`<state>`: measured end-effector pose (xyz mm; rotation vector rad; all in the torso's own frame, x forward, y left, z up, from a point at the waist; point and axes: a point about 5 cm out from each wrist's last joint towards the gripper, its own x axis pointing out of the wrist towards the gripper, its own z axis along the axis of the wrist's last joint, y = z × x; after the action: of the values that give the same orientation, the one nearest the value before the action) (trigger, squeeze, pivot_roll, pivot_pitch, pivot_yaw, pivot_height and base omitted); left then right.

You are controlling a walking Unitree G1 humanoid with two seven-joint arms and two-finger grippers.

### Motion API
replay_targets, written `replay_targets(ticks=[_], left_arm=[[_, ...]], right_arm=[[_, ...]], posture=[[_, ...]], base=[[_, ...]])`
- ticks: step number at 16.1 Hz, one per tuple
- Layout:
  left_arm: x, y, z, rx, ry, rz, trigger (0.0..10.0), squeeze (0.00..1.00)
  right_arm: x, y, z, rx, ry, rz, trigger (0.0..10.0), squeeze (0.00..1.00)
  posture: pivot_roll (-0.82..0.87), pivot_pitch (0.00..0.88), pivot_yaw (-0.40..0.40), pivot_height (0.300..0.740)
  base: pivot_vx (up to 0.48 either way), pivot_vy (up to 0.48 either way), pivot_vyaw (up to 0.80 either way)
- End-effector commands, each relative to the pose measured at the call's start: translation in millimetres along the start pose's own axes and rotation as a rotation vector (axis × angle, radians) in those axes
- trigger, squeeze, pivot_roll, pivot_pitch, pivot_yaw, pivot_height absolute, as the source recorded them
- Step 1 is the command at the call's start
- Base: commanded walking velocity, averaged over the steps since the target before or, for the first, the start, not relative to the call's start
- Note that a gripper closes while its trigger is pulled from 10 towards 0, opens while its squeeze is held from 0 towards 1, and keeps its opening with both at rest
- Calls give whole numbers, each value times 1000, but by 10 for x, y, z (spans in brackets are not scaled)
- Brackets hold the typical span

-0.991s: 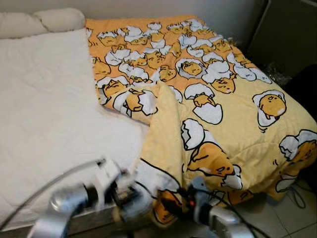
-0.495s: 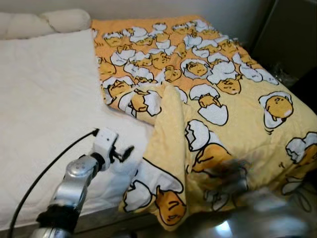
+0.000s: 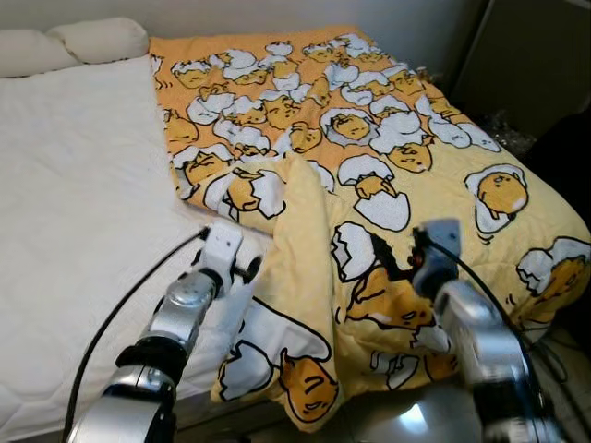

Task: Clean up the room

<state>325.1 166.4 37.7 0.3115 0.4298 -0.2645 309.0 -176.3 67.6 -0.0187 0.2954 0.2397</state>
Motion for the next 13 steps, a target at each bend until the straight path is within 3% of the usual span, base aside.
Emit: replay_targets(ticks=[1,3,6,11,12,13], left_arm=[[25,72,40,24,9,55,10000,0],[43,-24,-66,46,70,8,10000,0],[31,-160,-244,67,164,-29,10000,0],[-51,-410,-551,144,285,-113,10000,0],[-48,-590,-531,1,257,-210,10000,0],[-46,-678,-507,-83,239,-267,10000,0]], right_arm=[[66,26,-99,-21,64,8,10000,0],[220,175,-184,-62,164,94,10000,0],[288,445,-333,-95,259,213,10000,0],[314,697,-541,-163,365,216,10000,0],[292,755,-604,-82,373,222,10000,0],[282,781,-629,-47,372,229,10000,0]], posture=[[-38,0,18,740],[-42,8,10,740],[-50,44,-1,740],[-75,107,-4,740],[-73,113,-7,740],[-73,113,-7,740]], base=[[0,0,0],[0,0,0],[0,0,0],[0,0,0],[0,0,0],[0,0,0]])
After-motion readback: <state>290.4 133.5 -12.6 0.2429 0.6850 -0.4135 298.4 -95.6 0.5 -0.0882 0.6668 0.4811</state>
